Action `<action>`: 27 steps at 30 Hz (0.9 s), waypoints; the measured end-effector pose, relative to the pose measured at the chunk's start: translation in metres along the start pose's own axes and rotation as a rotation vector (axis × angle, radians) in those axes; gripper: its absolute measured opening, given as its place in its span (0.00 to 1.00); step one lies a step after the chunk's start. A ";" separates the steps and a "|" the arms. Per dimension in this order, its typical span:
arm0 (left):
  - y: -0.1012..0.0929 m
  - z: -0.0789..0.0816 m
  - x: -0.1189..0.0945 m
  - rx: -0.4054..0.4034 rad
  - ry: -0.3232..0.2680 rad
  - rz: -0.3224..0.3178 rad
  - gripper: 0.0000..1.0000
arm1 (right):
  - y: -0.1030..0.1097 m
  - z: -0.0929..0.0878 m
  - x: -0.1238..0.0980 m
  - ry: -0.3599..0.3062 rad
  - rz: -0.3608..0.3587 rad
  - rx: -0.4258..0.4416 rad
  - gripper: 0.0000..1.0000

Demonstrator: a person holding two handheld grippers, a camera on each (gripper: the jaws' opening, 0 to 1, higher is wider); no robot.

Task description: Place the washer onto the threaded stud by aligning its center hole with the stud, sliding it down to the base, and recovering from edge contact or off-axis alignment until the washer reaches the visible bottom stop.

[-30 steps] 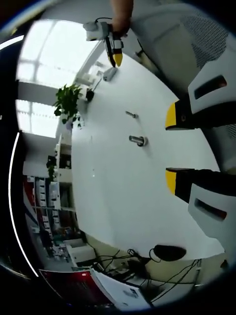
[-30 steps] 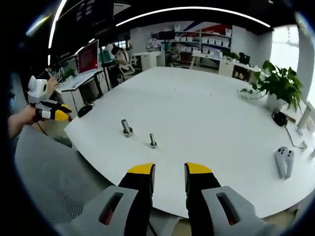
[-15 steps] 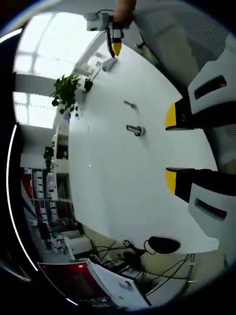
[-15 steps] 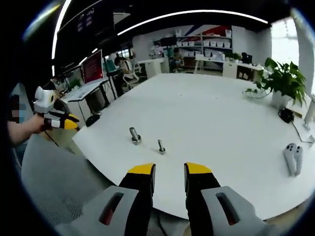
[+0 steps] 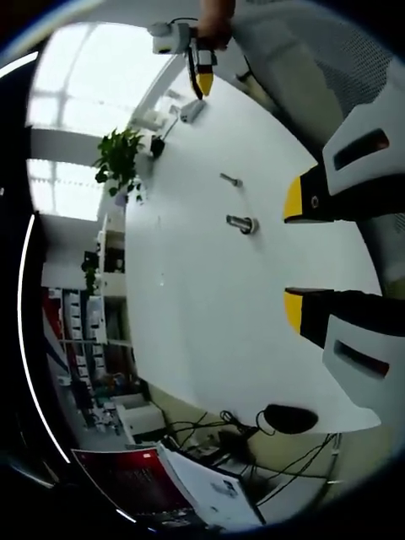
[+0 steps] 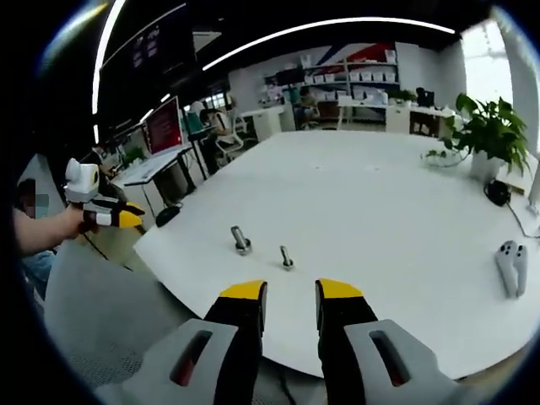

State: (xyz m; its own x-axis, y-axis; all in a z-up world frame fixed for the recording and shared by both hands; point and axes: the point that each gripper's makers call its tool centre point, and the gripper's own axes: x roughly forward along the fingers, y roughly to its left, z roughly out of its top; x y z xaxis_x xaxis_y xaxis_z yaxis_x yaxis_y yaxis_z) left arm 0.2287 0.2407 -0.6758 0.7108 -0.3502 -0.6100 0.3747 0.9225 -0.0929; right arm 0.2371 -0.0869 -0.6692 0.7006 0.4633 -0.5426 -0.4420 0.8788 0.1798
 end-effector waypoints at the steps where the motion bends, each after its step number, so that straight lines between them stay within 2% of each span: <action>1: -0.001 -0.001 0.000 0.004 0.004 -0.003 0.28 | 0.000 0.000 -0.001 -0.003 0.001 0.002 0.25; 15: -0.001 -0.004 0.001 0.011 0.016 -0.007 0.28 | 0.010 0.000 0.003 0.002 0.044 -0.006 0.25; 18: -0.005 -0.002 0.002 -0.023 0.005 -0.044 0.29 | 0.011 -0.001 0.003 0.012 0.048 -0.003 0.26; 23: -0.004 0.000 0.001 -0.040 -0.006 -0.042 0.29 | 0.012 -0.007 0.006 0.046 0.064 0.009 0.26; 27: -0.003 -0.002 0.001 -0.033 0.000 -0.034 0.29 | 0.013 -0.002 0.004 0.023 0.060 -0.004 0.26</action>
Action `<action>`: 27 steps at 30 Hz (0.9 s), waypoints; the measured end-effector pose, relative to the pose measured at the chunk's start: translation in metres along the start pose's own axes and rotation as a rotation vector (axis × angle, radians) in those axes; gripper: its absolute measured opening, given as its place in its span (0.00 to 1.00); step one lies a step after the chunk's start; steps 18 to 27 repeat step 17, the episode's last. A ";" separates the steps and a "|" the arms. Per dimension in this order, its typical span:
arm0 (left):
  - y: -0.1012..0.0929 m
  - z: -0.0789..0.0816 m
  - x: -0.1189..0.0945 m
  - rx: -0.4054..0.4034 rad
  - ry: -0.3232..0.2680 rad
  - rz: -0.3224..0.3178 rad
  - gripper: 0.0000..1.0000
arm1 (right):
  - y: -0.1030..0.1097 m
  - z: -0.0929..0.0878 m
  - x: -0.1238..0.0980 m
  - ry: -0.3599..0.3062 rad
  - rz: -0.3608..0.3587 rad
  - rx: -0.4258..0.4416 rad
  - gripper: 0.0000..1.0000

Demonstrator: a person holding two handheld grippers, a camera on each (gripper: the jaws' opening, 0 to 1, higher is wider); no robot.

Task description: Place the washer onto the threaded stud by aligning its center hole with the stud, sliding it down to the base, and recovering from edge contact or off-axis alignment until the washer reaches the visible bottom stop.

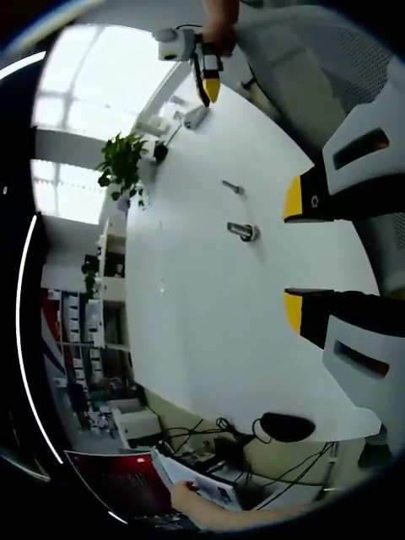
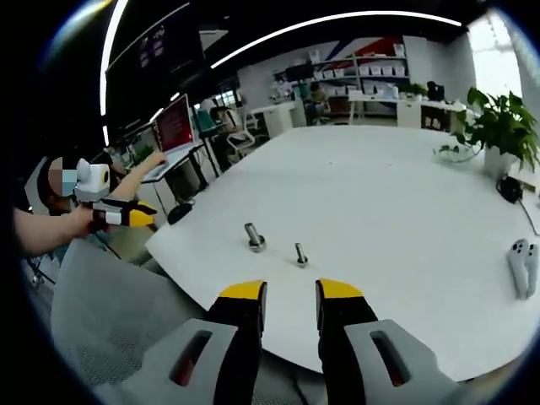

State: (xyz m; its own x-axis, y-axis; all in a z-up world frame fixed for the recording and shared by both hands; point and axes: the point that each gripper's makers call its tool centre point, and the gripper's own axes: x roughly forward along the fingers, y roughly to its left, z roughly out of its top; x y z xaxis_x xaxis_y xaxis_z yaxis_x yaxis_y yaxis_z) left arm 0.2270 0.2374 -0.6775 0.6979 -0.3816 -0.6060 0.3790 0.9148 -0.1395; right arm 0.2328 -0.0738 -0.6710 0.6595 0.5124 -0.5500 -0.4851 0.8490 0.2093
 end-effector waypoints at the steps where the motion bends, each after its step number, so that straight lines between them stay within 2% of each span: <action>1: 0.000 -0.001 0.000 0.000 0.002 0.002 0.29 | 0.001 -0.001 0.001 0.004 0.003 0.000 0.26; 8: 0.001 -0.002 0.001 0.010 0.013 0.005 0.29 | 0.005 -0.001 0.002 0.009 0.026 -0.010 0.26; 27: 0.001 -0.003 0.001 0.017 0.020 0.012 0.29 | 0.001 0.000 -0.001 -0.006 0.006 -0.002 0.26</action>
